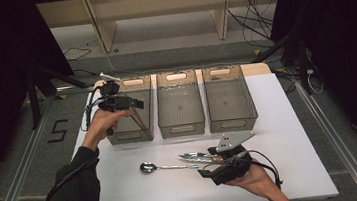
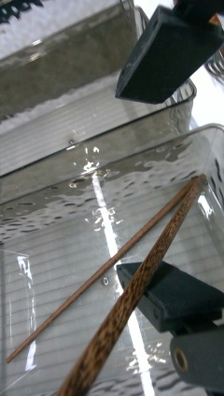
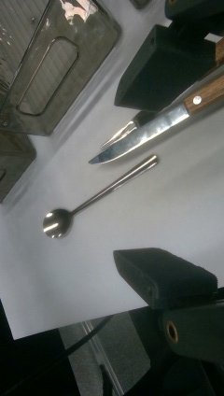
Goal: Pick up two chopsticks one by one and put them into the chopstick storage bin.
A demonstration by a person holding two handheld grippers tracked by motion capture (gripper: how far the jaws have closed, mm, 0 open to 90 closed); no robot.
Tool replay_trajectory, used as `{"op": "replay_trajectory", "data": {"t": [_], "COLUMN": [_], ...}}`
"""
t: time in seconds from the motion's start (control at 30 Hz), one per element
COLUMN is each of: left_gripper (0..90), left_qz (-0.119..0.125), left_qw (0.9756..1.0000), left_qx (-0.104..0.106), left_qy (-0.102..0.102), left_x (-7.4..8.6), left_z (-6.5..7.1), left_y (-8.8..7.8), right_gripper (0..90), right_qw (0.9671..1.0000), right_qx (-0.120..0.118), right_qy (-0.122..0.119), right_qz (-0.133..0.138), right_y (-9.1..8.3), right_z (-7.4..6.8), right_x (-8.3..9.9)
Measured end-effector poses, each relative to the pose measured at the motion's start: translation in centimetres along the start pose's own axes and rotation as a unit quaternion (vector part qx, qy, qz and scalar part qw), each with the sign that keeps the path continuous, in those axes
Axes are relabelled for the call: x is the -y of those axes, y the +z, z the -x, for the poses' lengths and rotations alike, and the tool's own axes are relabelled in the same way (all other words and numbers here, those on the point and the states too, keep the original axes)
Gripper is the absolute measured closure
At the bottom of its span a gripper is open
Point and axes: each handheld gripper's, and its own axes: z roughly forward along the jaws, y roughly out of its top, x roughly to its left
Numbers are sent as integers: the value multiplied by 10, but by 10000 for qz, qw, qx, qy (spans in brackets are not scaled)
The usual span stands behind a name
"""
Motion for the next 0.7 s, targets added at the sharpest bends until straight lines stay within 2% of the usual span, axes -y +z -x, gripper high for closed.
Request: {"op": "replay_trajectory", "data": {"t": [0.2,0.4,0.53,0.7], "left_gripper": [104,103,104,104], "left_qz": [-37,-250,-326,-351], "left_qw": [9999,9994,9991,9991], "left_qx": [-132,-231,-254,-234], "left_qy": [32,24,-57,-55], "left_x": [-2,0,2,3], "left_z": [1,-2,-5,-6], "left_y": [1,13,19,20], "right_gripper": [225,226,226,227], "right_qw": [10000,10000,10000,10000], "right_qx": [-13,-7,-9,-10], "right_qy": [-6,-4,-19,1], "right_qz": [-1,1,11,7], "right_y": [1,0,-1,-1], "right_z": [0,-1,-1,0], "right_x": [0,0,-1,0]}}
